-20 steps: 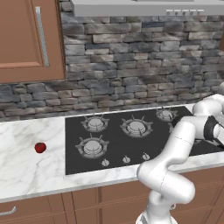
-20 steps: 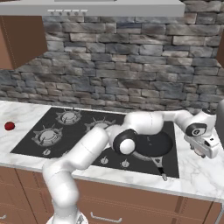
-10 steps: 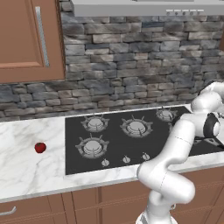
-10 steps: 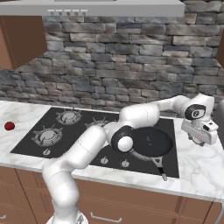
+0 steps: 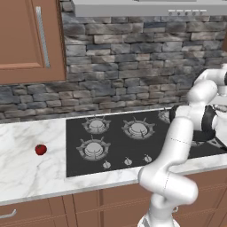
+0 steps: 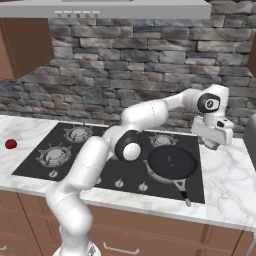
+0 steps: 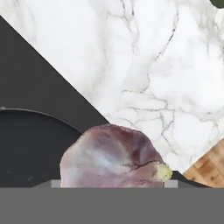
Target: Put the garlic and tomato in the pan. Then turn on the front right burner and set the heat to medium.
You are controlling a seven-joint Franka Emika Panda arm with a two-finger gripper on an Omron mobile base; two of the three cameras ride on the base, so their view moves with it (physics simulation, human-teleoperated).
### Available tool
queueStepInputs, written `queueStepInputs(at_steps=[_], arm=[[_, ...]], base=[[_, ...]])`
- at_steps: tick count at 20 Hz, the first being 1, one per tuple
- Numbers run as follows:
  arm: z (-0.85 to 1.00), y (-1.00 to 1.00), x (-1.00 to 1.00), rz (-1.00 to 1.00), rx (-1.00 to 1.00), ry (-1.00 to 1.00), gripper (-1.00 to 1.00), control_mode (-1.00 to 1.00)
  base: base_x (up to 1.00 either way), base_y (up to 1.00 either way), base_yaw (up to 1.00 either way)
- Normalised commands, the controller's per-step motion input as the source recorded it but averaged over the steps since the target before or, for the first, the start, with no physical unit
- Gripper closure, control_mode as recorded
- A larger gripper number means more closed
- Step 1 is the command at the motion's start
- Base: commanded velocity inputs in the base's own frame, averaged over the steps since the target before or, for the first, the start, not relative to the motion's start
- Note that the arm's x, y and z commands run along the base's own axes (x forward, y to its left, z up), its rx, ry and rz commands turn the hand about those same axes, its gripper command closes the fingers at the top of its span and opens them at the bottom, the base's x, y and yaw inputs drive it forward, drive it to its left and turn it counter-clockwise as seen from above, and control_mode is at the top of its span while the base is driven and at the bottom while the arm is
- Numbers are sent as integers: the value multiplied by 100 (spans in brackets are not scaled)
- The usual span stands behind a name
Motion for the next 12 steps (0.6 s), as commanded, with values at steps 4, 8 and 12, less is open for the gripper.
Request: queueStepInputs(at_steps=[4,8,12], arm=[[-6,97,9,0,-11,-1,100,-100],[-39,52,0,-8,0,-1,100,-100],[-56,6,3,-22,7,-1,100,-100]], base=[[0,0,0],[0,0,0],[0,0,0]])
